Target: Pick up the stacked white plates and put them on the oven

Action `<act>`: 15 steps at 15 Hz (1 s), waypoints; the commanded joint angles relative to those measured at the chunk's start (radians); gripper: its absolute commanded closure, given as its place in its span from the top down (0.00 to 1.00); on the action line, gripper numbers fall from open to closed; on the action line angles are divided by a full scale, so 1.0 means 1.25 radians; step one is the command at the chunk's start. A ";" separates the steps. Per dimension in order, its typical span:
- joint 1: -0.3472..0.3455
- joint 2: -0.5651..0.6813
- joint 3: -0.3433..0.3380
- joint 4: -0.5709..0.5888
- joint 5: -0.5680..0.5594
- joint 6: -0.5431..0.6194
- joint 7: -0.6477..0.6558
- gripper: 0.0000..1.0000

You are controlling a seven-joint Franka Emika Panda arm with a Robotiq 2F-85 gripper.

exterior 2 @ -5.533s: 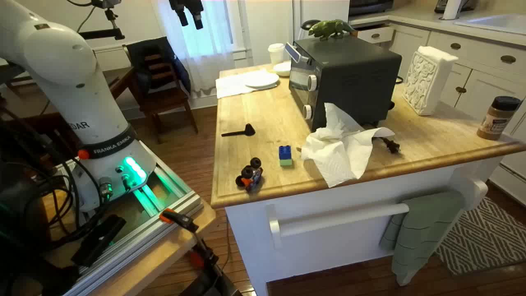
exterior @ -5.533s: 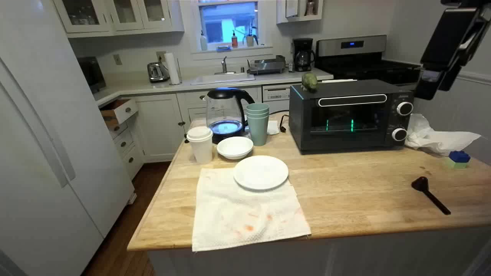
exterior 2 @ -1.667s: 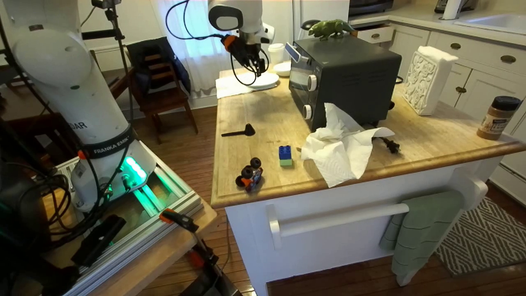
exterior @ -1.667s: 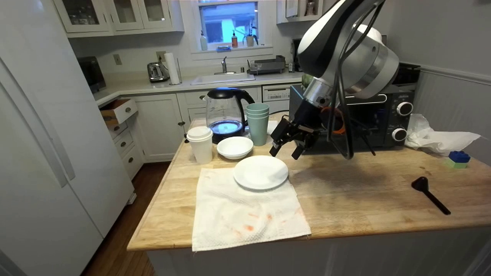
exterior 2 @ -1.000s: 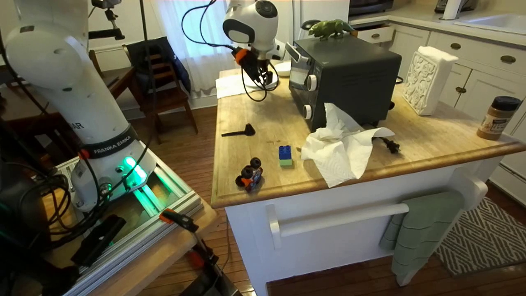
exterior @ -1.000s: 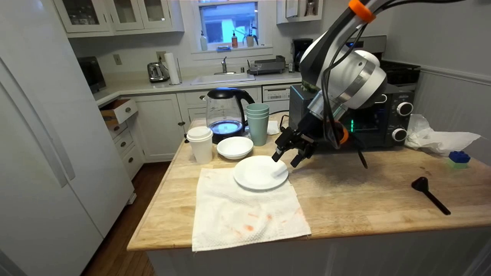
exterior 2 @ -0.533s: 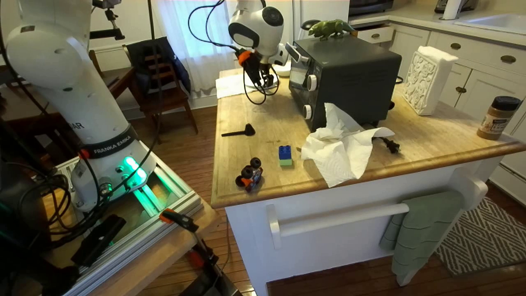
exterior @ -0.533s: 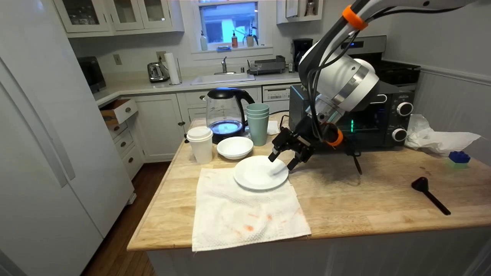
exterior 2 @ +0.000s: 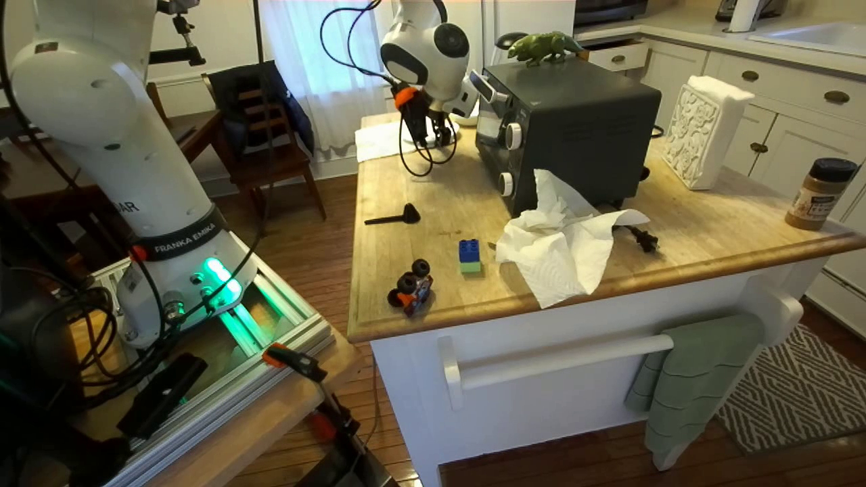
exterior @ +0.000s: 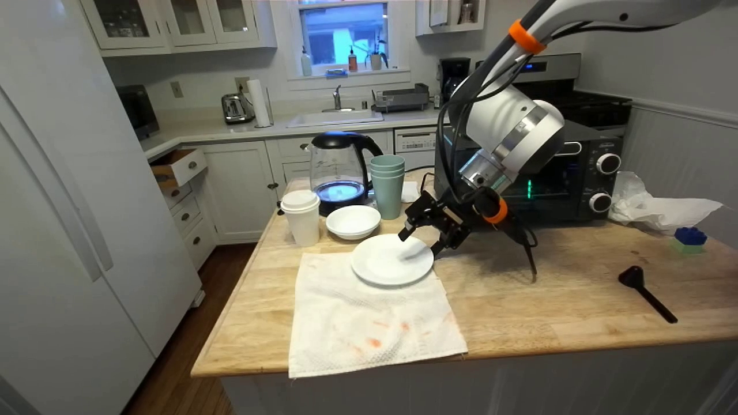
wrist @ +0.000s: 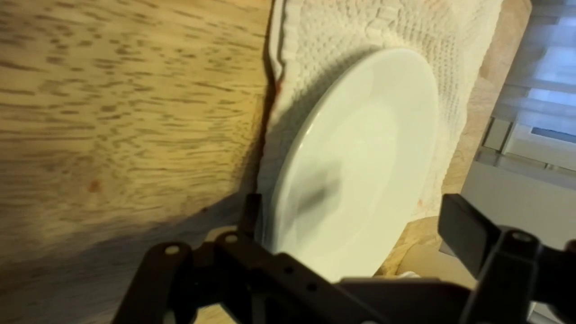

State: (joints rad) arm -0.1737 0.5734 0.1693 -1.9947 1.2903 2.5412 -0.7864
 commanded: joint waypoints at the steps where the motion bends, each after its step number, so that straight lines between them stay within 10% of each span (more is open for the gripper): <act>1: 0.017 0.018 -0.025 0.024 0.078 -0.030 -0.040 1.00; 15: 0.048 0.051 -0.093 0.045 0.220 -0.120 -0.092 0.41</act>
State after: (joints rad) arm -0.1329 0.6031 0.0807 -1.9653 1.5043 2.4312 -0.8593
